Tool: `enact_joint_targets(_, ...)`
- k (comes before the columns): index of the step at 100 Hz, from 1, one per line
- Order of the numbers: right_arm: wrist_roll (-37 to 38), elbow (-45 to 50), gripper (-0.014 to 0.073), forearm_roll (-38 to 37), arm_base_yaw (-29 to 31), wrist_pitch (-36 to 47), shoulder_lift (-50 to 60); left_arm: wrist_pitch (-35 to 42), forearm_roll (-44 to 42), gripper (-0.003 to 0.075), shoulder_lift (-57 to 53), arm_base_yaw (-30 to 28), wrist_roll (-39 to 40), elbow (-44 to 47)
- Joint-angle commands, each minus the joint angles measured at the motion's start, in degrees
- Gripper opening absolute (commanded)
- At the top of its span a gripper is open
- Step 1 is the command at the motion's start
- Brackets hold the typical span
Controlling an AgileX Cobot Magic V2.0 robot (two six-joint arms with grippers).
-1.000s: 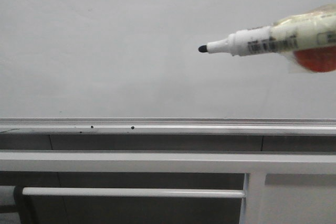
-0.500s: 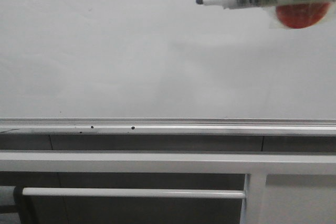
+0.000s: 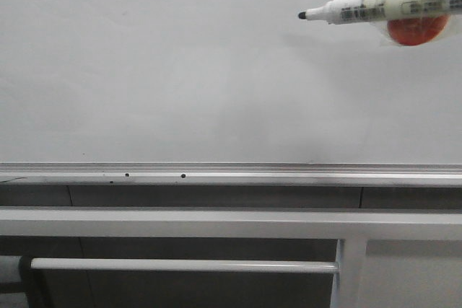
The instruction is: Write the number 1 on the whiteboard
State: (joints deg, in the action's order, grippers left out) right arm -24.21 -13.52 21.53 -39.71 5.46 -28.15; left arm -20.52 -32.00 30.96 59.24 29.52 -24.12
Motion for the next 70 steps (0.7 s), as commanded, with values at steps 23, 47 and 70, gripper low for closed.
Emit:
enact_joint_targets(23, -0.3, -2.1, -0.0062, 0.0, 0.8, 9.6, -0.6, 3.0, -1.7, -0.002, 0.0, 0.3, 0.7, -1.5)
enact_joint_targets(47, -1.1, -2.1, -0.0062, 0.0, 1.0, 10.1, -0.6, 3.0, -1.7, -0.002, 0.0, 0.3, 0.7, -1.5)
enact_joint_targets(70, -1.1, -2.1, -0.0062, 0.0, 5.7, 9.0, -1.3, 3.2, -1.7, -0.002, 0.0, 0.3, 0.7, -1.5)
